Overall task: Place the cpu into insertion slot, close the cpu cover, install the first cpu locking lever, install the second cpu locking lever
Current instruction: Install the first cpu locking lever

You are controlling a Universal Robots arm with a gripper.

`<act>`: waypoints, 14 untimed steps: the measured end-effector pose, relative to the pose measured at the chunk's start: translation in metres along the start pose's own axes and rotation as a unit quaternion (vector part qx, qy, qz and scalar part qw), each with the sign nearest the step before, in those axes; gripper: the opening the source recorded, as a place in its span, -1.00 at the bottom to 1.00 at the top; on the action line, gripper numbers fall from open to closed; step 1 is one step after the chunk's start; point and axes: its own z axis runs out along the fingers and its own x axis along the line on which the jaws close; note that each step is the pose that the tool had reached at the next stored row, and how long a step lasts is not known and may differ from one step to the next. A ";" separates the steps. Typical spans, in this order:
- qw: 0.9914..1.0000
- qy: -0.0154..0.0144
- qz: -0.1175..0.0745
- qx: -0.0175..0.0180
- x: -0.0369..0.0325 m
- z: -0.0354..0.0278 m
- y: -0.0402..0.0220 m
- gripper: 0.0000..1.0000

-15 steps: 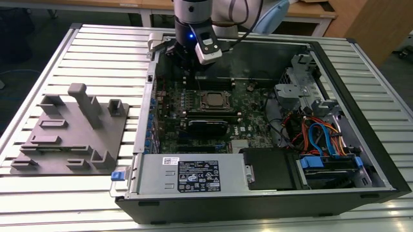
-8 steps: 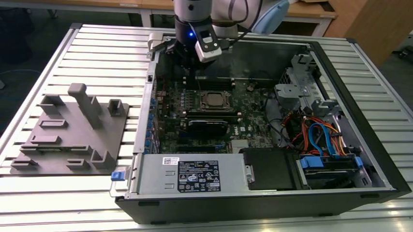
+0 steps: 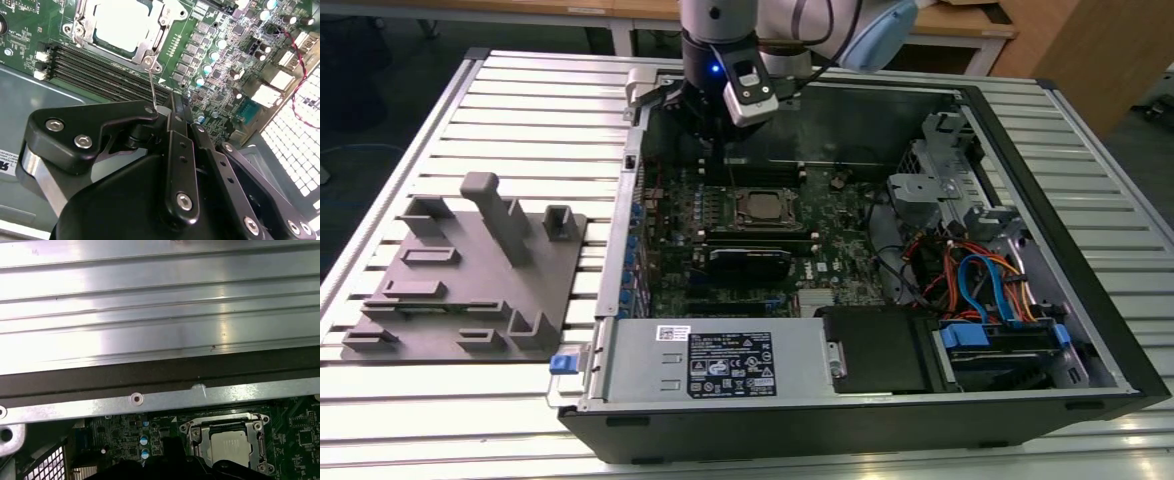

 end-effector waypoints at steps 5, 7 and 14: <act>1.000 -0.001 0.000 0.000 -0.0009 0.0000 0.0011 -0.80; 1.000 -0.001 0.000 0.000 -0.0021 0.0002 0.0014 -0.80; 1.000 -0.001 0.000 0.000 -0.0133 0.0005 0.0027 -0.80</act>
